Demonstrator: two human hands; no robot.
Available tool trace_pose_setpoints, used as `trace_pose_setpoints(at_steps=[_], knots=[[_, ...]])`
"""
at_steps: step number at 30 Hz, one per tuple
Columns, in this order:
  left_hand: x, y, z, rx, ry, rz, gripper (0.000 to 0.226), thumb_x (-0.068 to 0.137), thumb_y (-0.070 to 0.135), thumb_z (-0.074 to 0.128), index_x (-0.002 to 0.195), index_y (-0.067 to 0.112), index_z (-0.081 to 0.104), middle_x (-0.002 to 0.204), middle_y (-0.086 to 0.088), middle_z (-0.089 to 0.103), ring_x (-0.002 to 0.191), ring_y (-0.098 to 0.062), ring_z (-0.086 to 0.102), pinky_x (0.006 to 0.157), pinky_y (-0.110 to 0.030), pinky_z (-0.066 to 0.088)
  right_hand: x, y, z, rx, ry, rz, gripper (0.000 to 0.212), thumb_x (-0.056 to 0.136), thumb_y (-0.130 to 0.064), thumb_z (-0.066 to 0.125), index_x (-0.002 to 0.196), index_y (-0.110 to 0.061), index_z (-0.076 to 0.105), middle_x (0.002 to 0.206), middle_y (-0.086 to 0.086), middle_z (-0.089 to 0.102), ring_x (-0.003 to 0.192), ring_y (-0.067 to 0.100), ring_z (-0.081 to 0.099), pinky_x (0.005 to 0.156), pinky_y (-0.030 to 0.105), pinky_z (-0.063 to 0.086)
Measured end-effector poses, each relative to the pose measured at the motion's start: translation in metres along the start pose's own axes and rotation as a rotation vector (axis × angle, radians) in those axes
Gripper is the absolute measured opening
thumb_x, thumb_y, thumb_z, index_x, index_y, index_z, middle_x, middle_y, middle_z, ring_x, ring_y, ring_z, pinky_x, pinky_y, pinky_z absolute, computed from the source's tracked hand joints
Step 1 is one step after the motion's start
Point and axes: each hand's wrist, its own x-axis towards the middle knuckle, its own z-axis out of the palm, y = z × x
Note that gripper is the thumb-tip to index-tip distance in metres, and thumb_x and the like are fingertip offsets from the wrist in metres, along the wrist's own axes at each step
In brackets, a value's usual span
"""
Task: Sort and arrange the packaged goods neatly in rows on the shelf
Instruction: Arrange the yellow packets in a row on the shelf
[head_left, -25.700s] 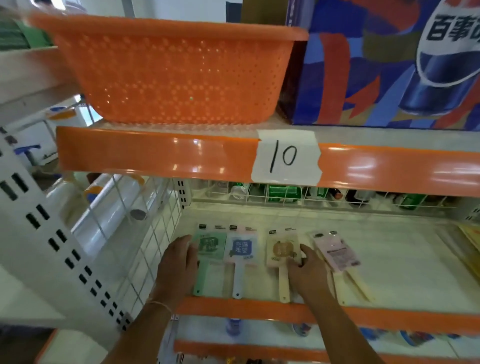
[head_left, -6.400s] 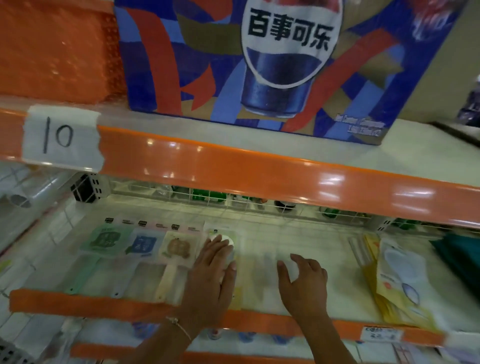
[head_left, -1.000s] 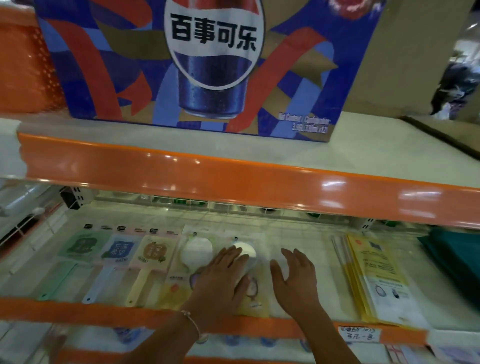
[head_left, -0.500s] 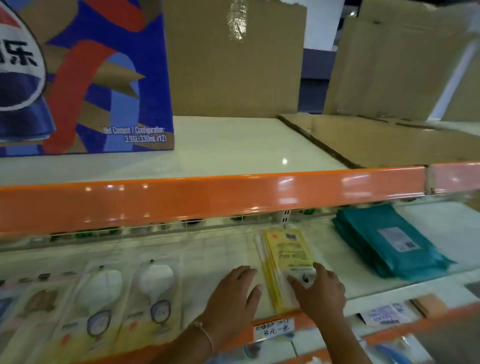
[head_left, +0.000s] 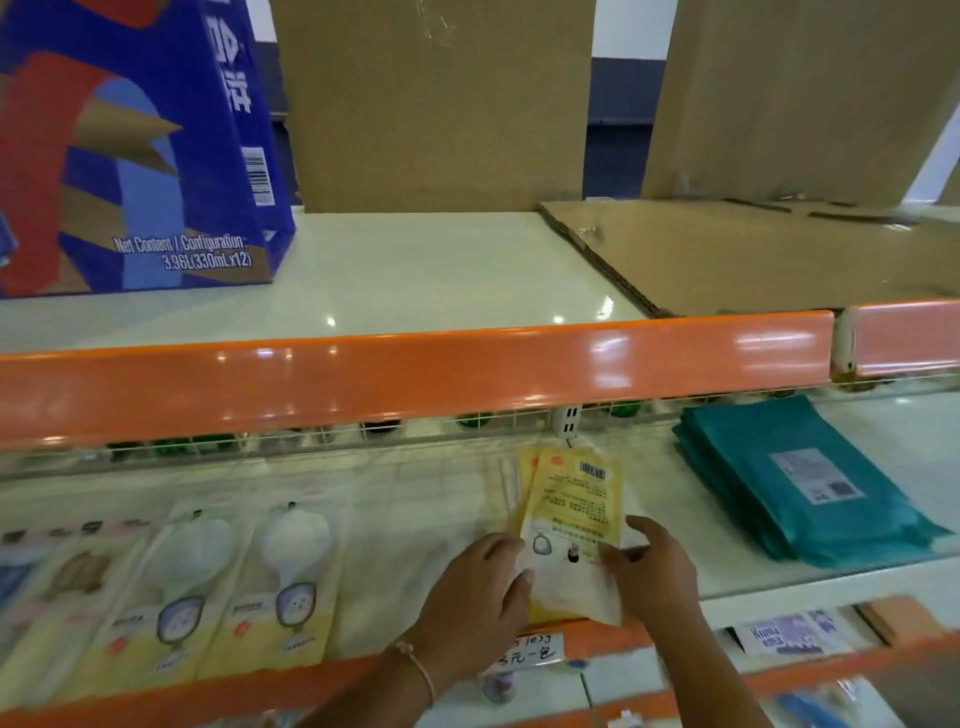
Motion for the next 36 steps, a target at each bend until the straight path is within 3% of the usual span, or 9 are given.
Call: trace_pose_setpoints(at_steps=[6,9,17,21,25,27,29,32,36], knots=[[0.002,-0.003,-0.009,-0.012,0.083,0.021,0.029,0.098,0.035,0.032,0.115,0.022,0.052,0.115,0.006,0.053,0.106,-0.013,0.052,0.086,-0.023,0.042,-0.005,-0.005,0.001,0.159,0.022,-0.014,0.041,0.094,-0.014,0.057,0.134,-0.013,0.053,0.071,-0.009,0.064,0.068,0.011,0.061,0.06,0.029,0.049],[0.001,-0.011,-0.018,-0.021,0.125,0.014,0.034,0.1,0.025,0.036,0.131,0.019,0.05,0.13,0.005,0.051,0.116,-0.009,0.047,0.093,-0.014,0.035,-0.012,-0.017,-0.001,0.246,-0.025,-0.055,0.029,0.096,-0.005,0.047,0.105,-0.017,0.071,0.072,-0.006,0.072,0.066,0.023,0.065,0.06,0.036,0.053],[-0.017,-0.055,-0.057,0.153,0.257,0.003,0.078,0.095,0.015,0.035,0.149,0.038,-0.016,0.161,0.003,-0.001,0.148,-0.015,0.004,0.115,-0.021,0.005,-0.044,-0.067,0.015,0.448,-0.374,-0.101,0.044,0.096,0.002,0.047,0.081,-0.023,0.079,0.089,0.01,0.076,0.081,0.031,0.065,0.077,0.041,0.047],[-0.029,-0.074,-0.093,0.032,0.454,0.045,0.07,0.09,0.01,0.025,0.147,0.049,0.018,0.156,0.008,0.026,0.147,-0.012,0.014,0.117,-0.035,0.021,-0.064,-0.093,0.042,0.488,-0.489,-0.081,0.028,0.094,0.0,0.055,0.093,-0.015,0.079,0.102,0.014,0.074,0.096,0.034,0.068,0.087,0.047,0.052],[-0.049,-0.116,-0.117,0.146,0.561,0.255,0.05,0.078,-0.003,0.053,0.121,0.023,0.055,0.121,-0.001,0.063,0.127,-0.021,0.047,0.11,-0.04,0.032,-0.082,-0.12,0.06,0.663,-0.579,-0.018,0.017,0.089,-0.005,0.062,0.087,-0.006,0.079,0.089,0.014,0.075,0.083,0.034,0.069,0.078,0.047,0.053],[-0.06,-0.131,-0.123,0.104,0.574,0.187,0.058,0.063,-0.001,0.063,0.116,0.022,0.058,0.111,0.0,0.066,0.112,-0.02,0.054,0.099,-0.037,0.04,-0.094,-0.133,0.066,0.743,-0.577,0.014,0.022,0.093,-0.01,0.058,0.085,-0.005,0.077,0.079,0.013,0.074,0.069,0.036,0.068,0.059,0.04,0.056],[-0.074,-0.139,-0.131,0.04,0.559,0.046,0.024,0.081,0.022,0.062,0.105,0.023,0.066,0.093,0.001,0.071,0.09,-0.016,0.062,0.08,-0.033,0.048,-0.103,-0.14,0.075,0.711,-0.561,-0.054,0.023,0.095,-0.016,0.055,0.104,-0.004,0.072,0.083,0.015,0.07,0.07,0.035,0.068,0.054,0.036,0.054],[-0.088,-0.127,-0.154,-0.218,0.463,-0.194,0.043,0.093,0.05,0.051,0.069,0.017,0.062,0.049,0.011,0.053,0.049,-0.002,0.052,0.052,-0.023,0.042,-0.114,-0.146,0.091,0.499,-0.572,-0.211,0.03,0.092,-0.031,0.057,0.117,-0.019,0.069,0.107,0.002,0.071,0.093,0.022,0.068,0.075,0.036,0.054],[-0.103,-0.134,-0.167,-0.493,0.215,-0.39,0.037,0.093,0.034,0.061,0.071,0.006,0.048,0.052,0.006,0.029,0.039,-0.003,0.034,0.053,-0.023,0.033,-0.135,-0.158,0.108,0.419,-0.666,-0.285,0.03,0.084,-0.041,0.06,0.11,-0.03,0.07,0.105,-0.011,0.074,0.1,0.007,0.067,0.087,0.03,0.05]])
